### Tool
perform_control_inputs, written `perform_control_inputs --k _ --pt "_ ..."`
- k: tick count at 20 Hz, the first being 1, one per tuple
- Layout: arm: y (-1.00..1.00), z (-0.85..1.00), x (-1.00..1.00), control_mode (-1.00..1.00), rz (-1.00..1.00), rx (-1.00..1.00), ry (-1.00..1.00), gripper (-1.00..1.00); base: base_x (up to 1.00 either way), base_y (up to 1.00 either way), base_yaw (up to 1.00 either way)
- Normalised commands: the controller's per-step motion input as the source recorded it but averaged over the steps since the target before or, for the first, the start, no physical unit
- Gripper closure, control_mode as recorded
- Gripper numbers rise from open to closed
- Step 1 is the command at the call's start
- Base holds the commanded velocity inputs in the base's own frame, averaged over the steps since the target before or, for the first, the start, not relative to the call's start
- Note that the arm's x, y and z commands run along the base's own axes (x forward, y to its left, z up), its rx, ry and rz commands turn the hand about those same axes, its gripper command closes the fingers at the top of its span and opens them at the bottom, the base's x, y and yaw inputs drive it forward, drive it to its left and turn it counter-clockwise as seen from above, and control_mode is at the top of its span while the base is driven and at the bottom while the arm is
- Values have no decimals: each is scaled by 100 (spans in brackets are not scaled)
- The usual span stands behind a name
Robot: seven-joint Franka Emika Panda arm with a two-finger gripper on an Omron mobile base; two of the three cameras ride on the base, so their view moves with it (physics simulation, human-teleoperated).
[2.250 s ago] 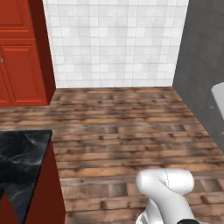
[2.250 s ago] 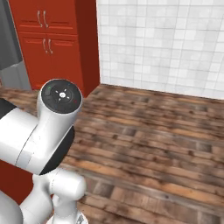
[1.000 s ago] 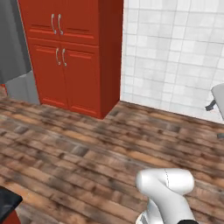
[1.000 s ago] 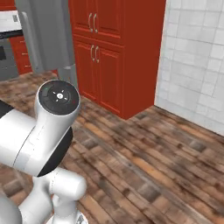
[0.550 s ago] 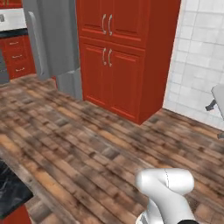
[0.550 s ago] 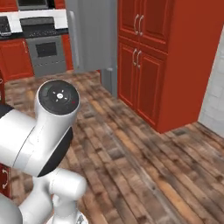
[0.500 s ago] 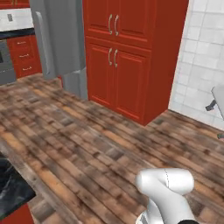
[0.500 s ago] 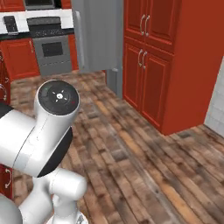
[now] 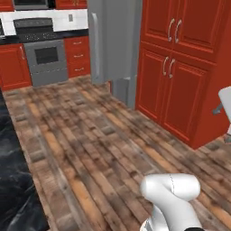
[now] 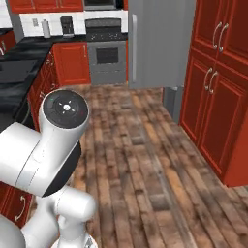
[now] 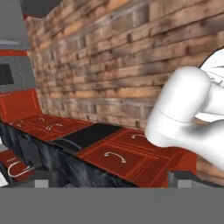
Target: Open the fridge, grab two sodas, and place both sodas inside the bowl with ice on the dining counter.
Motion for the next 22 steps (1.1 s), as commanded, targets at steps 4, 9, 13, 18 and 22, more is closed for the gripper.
perform_control_inputs --k 4,9,13,18,22 --pt "0 0 0 100 0 0 0 -100 100 -6 34" --pt "0 0 0 100 0 0 0 -100 100 0 29" --pt "0 0 0 100 0 0 0 -100 100 0 32" --pt "0 0 0 100 0 0 0 -100 100 0 29" --pt "0 0 0 100 0 0 0 -100 100 0 21"
